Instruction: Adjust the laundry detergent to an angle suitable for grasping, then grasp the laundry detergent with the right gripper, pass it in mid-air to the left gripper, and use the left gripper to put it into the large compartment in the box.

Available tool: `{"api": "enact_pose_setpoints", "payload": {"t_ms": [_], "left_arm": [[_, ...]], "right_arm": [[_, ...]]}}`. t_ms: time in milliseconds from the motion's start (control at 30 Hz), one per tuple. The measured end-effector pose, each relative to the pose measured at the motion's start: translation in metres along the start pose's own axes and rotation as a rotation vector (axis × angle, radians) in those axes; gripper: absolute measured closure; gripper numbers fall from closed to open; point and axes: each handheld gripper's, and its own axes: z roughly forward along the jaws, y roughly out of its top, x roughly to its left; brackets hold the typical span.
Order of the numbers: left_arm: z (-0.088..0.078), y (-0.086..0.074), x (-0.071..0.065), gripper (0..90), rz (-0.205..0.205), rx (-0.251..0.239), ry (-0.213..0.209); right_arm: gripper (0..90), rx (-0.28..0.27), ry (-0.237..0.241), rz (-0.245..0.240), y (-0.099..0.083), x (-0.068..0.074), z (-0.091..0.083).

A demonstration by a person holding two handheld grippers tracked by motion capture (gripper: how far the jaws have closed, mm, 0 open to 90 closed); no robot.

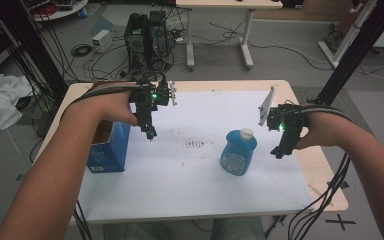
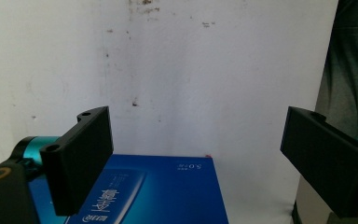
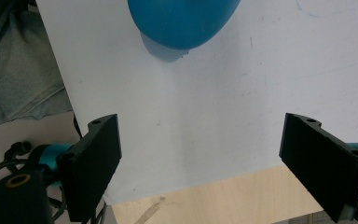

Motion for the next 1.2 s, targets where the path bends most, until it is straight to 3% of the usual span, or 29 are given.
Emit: {"api": "enact_pose_setpoints", "payload": {"t_ms": [400,700,1000,1200], "left_arm": [[-0.0001,-0.0017,0.001,9.2,-0.021,0.02,0.008],[-0.0032,-0.0007,0.0035,9.2,-0.007,0.031,0.03],[-0.0008,-0.005,0.0054,9.2,-0.028,0.027,0.016],[0.0005,-0.003,0.0062,9.2,-0.007,0.036,0.013]], "right_arm": [[11.9,-0.018,-0.015,0.002,-0.0017,-0.0018,-0.002],[11.8,-0.006,-0.006,0.001,-0.001,-0.0044,0.0032],[11.9,-0.008,-0.003,0.01,-0.0016,-0.0088,0.0047],[11.9,-0.002,0.006,0.015,-0.0048,-0.0049,0.0075]]}}
